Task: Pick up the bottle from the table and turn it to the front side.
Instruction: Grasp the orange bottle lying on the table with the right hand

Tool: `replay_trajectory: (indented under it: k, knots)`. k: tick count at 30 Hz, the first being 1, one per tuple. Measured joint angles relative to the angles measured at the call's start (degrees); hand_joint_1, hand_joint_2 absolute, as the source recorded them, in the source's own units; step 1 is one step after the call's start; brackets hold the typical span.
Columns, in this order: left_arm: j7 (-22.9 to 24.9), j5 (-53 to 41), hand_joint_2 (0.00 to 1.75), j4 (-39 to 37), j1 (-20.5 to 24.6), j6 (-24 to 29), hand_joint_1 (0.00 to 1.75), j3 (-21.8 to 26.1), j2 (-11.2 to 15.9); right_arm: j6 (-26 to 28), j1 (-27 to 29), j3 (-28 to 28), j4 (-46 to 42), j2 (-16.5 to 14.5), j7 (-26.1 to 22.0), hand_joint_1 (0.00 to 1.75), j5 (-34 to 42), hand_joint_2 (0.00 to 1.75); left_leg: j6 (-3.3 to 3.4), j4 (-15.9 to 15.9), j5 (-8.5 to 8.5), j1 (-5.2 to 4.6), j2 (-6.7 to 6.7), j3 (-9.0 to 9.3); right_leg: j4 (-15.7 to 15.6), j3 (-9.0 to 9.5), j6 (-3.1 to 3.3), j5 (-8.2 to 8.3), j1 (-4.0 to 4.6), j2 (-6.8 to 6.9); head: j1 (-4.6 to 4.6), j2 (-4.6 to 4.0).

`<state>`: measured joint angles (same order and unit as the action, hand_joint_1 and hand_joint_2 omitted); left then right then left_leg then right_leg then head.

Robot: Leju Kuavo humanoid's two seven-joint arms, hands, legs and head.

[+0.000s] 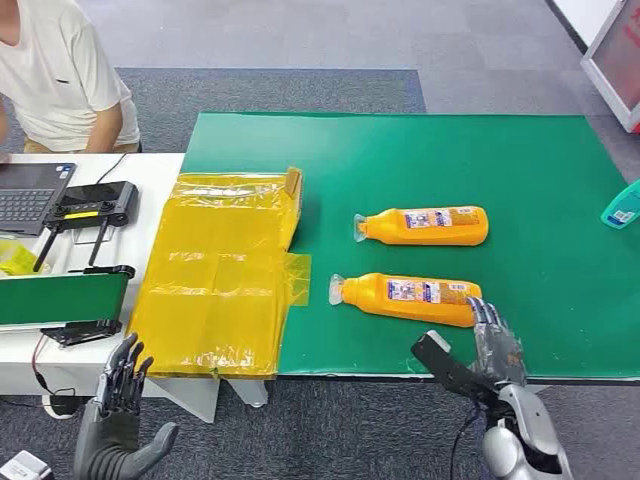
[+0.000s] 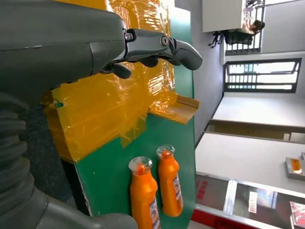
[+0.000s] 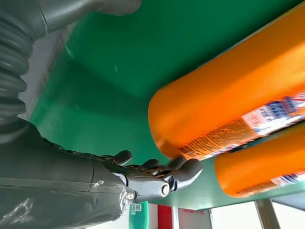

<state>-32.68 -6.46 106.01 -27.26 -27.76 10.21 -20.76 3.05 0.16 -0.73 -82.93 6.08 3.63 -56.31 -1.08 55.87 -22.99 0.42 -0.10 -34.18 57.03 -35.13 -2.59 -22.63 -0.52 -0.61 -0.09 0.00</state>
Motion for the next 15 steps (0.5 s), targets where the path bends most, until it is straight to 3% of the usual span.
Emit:
replay_trajectory:
  k: [8, 15]
  knots:
    - [-0.23, -0.23, 1.75, -1.79, 1.01, -1.17, 0.00, 0.83, 0.00, -2.77, -7.59, -1.09, 5.54, 5.20, 1.68, 0.00, -0.73, 1.75, 0.01, 0.00, 0.01, 0.00, 0.00, -0.01, 0.00, -0.01, -0.01, 0.00, 0.00, 0.00, -0.01, 0.00]
    - [-0.41, -0.63, 1.75, -3.90, 1.96, -1.86, 0.00, 1.15, 0.00, -3.41, -12.68, -2.16, 9.93, 6.89, 2.08, 0.00, -1.01, 1.75, 0.01, 0.00, 0.01, 0.00, 0.00, -0.02, 0.00, -0.03, -0.01, 0.00, 0.00, -0.01, -0.01, 0.00]
